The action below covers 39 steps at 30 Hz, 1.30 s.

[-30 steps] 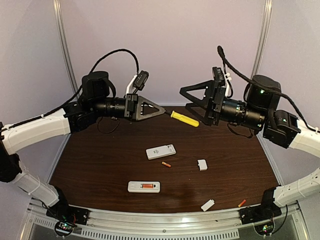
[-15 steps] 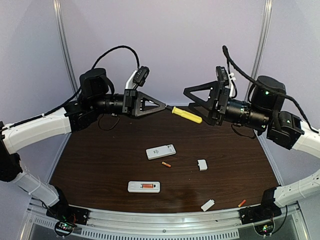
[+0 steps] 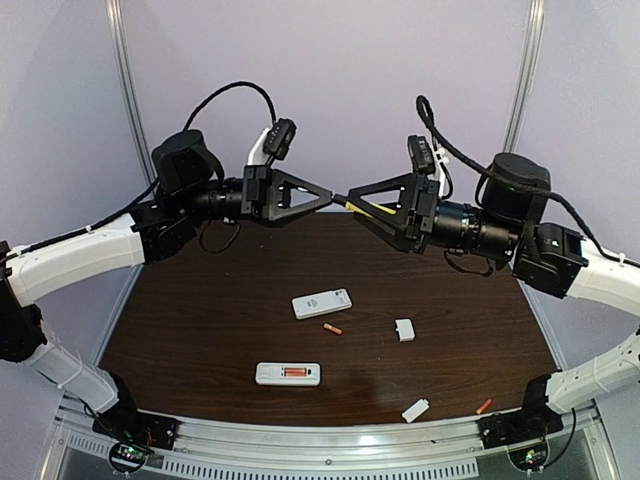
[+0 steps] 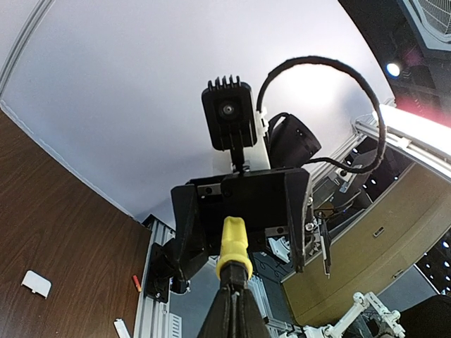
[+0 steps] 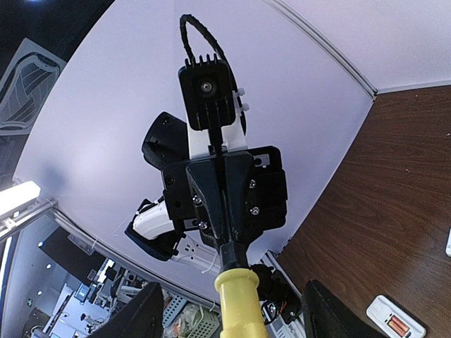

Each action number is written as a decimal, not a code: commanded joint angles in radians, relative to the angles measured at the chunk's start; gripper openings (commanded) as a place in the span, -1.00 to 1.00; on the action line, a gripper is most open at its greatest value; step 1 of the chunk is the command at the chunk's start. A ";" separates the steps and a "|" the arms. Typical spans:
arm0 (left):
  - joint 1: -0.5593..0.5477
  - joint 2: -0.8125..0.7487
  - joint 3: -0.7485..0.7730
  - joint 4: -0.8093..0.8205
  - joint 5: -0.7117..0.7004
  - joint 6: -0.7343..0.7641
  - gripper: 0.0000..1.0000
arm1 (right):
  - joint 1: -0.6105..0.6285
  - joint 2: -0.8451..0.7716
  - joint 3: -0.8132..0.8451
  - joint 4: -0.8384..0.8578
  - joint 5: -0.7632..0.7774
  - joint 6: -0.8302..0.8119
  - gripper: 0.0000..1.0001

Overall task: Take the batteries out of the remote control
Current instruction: Pass from the left arm to the right

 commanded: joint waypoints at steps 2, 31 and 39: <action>-0.005 0.016 0.023 0.065 0.015 -0.011 -1.00 | 0.009 0.018 0.023 0.048 -0.029 -0.002 0.26; -0.005 0.032 0.034 0.007 0.029 0.020 -1.00 | 0.010 0.032 0.022 0.015 0.000 -0.030 -0.54; -0.005 0.012 0.003 -0.020 0.025 0.029 -1.00 | 0.010 0.019 0.010 -0.020 0.008 -0.023 -0.83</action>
